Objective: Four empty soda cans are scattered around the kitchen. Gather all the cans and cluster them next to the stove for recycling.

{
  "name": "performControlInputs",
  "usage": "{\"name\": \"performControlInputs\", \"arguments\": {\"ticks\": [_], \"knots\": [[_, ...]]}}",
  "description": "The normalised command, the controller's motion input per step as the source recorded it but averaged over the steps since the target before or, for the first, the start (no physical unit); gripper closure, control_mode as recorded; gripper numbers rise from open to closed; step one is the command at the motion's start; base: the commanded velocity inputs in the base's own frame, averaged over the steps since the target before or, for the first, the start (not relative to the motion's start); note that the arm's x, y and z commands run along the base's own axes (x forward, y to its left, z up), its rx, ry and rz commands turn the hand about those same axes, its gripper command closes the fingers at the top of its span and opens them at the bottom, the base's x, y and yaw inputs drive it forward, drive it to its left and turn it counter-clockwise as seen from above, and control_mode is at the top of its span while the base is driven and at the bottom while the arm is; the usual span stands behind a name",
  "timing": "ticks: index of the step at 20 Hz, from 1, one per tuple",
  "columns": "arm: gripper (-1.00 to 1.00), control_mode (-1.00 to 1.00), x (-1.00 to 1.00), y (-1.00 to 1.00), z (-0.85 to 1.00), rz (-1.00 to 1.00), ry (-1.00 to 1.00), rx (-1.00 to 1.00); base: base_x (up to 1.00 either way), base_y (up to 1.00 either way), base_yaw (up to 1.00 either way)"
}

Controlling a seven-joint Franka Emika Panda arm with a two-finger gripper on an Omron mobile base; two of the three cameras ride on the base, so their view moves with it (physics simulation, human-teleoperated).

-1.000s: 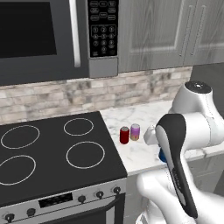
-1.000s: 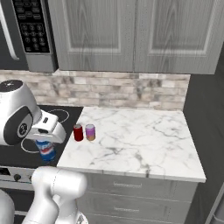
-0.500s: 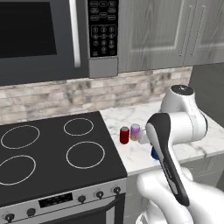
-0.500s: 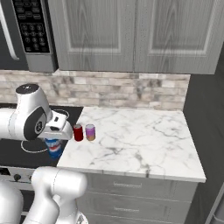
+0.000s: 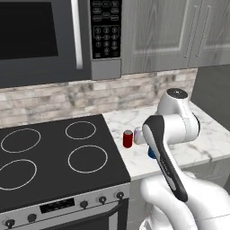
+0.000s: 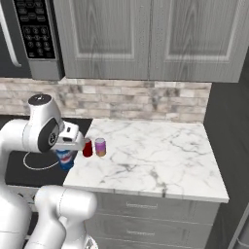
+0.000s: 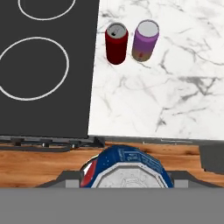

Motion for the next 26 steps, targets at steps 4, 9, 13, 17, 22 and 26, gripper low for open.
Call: {"name": "performControlInputs", "arguments": {"ticks": [4,9,13,17,22,26], "knots": [[1.00,-1.00,0.43,0.11,-0.20,0.01,-0.01,0.00,0.00,0.00,0.00],[1.00,-1.00,0.47,0.01,-0.16,0.00,0.00,0.00,0.00,0.00,0.00],[1.00,-1.00,0.40,0.00,-0.27,0.00,0.00,0.00,0.00,0.00,0.00],[1.00,-1.00,0.40,0.00,-0.33,0.00,0.00,0.00,0.00,0.00,0.00],[1.00,-1.00,0.25,0.06,-0.29,0.00,0.00,0.00,0.00,0.00,0.00],[1.00,-1.00,0.16,0.25,-0.24,0.00,0.02,0.00,0.00,0.00,0.00]]}}
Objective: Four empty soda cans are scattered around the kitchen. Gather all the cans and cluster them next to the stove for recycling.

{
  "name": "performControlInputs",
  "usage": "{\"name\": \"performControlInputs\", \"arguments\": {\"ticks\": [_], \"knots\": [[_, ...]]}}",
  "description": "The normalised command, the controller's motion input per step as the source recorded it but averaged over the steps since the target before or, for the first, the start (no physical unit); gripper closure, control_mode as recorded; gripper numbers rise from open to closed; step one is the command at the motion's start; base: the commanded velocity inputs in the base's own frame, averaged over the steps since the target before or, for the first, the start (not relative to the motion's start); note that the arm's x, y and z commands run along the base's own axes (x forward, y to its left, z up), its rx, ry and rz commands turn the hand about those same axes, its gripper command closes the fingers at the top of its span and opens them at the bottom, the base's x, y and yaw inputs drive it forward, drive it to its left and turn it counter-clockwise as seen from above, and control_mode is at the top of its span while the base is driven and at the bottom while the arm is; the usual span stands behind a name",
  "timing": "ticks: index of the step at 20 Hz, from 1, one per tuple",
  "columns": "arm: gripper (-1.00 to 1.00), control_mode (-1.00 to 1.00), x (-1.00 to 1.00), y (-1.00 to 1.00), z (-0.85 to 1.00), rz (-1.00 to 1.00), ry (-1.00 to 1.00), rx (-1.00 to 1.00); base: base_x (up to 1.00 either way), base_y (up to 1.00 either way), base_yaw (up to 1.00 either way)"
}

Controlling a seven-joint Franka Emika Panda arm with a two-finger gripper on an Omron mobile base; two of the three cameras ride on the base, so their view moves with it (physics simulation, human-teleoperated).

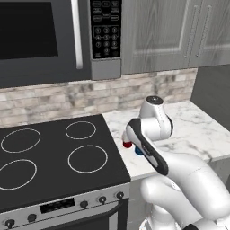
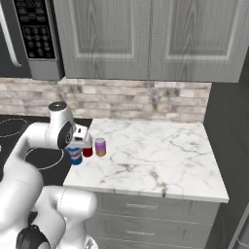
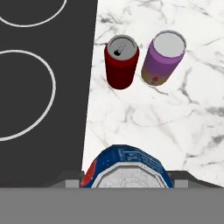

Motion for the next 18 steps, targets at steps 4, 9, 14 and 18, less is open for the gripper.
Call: {"name": "performControlInputs", "arguments": {"ticks": [4,9,14,18], "knots": [[1.00,-1.00,0.18,0.13,-0.22,0.00,0.07,0.00,0.00,0.00,0.00],[1.00,-1.00,0.09,0.00,-0.14,0.00,0.03,0.00,0.00,0.00,0.00],[1.00,-1.00,0.11,0.00,-0.08,0.00,0.00,0.00,0.00,0.00,0.00],[1.00,-1.00,0.14,0.00,-0.09,0.00,0.00,0.00,0.00,0.00,0.00]]}}
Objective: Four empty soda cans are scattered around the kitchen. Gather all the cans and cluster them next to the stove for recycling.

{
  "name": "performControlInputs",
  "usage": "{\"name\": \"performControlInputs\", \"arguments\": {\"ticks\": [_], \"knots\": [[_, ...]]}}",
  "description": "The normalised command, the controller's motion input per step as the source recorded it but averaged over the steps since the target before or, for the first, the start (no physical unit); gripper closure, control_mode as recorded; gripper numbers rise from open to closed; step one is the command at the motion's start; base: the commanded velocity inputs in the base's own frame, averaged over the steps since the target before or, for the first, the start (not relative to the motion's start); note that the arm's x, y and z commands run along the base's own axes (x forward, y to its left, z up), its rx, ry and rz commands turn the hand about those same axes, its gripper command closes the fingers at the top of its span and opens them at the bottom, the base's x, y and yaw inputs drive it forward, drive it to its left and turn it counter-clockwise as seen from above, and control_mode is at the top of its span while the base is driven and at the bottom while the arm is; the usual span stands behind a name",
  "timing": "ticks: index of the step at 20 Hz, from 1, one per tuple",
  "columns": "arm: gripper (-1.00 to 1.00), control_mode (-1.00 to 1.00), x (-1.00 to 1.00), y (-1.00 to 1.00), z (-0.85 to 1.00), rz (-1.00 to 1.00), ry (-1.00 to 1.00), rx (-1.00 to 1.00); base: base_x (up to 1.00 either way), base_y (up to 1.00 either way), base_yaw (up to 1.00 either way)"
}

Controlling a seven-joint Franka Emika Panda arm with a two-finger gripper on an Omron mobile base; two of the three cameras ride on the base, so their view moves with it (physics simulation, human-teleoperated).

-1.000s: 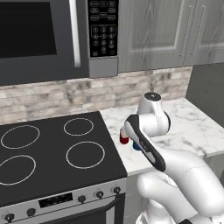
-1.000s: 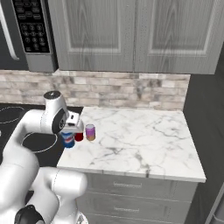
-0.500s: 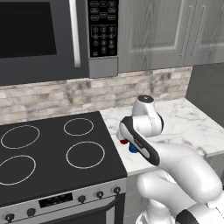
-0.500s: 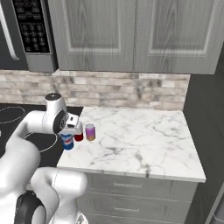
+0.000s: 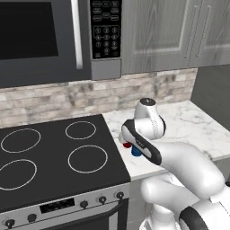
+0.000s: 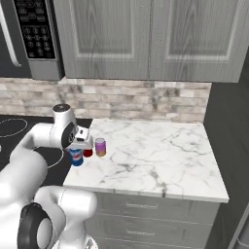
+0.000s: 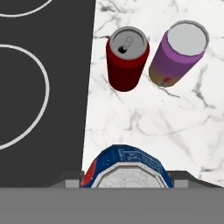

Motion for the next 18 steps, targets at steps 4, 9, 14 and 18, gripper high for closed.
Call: {"name": "performControlInputs", "arguments": {"ticks": [4,9,14,18], "knots": [[1.00,-1.00,0.14,0.00,-0.17,0.00,0.00,0.00,0.00,0.00,0.00],[1.00,-1.00,0.13,0.00,-0.14,0.00,0.00,0.00,0.00,0.00,0.00],[1.00,-1.00,0.15,0.00,-0.12,0.00,0.00,0.00,0.00,0.00,0.00],[1.00,-1.00,0.16,0.01,-0.18,0.00,0.00,0.00,0.00,0.00,0.00]]}}
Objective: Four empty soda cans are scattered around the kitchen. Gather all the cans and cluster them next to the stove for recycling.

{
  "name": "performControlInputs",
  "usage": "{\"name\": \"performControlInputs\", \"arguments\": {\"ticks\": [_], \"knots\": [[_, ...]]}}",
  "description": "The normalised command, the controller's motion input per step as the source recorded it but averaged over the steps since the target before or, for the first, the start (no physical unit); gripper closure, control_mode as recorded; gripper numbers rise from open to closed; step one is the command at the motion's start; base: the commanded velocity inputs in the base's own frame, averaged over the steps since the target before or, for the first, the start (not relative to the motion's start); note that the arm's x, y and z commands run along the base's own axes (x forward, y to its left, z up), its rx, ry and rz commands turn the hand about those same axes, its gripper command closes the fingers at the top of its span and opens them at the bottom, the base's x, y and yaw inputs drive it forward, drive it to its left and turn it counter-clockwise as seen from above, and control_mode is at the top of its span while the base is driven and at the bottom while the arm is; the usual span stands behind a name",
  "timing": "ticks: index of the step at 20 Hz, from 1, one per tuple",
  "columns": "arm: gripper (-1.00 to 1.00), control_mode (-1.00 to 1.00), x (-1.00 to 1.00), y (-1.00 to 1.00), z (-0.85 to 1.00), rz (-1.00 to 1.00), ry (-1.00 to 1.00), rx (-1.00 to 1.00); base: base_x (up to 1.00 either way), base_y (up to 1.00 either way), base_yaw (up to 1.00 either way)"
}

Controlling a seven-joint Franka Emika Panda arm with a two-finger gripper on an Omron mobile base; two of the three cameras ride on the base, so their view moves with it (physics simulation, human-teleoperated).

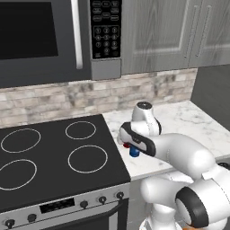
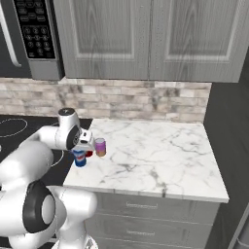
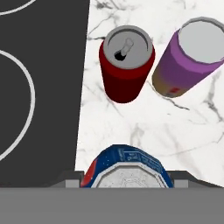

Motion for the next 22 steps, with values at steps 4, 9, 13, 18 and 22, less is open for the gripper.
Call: {"name": "performControlInputs", "arguments": {"ticks": [4,9,13,18,22], "knots": [[1.00,-1.00,0.14,0.03,-0.19,0.00,0.00,0.00,0.00,0.00,0.00],[1.00,-1.00,0.13,0.03,-0.21,0.00,0.00,0.00,0.00,0.00,0.00],[1.00,-1.00,0.12,0.01,-0.21,0.00,0.00,0.00,0.00,0.00,0.00],[1.00,-1.00,0.05,0.00,-0.19,0.00,0.00,0.00,0.00,0.00,0.00],[1.00,-1.00,0.01,0.00,-0.19,0.00,0.00,0.00,0.00,0.00,0.00]]}}
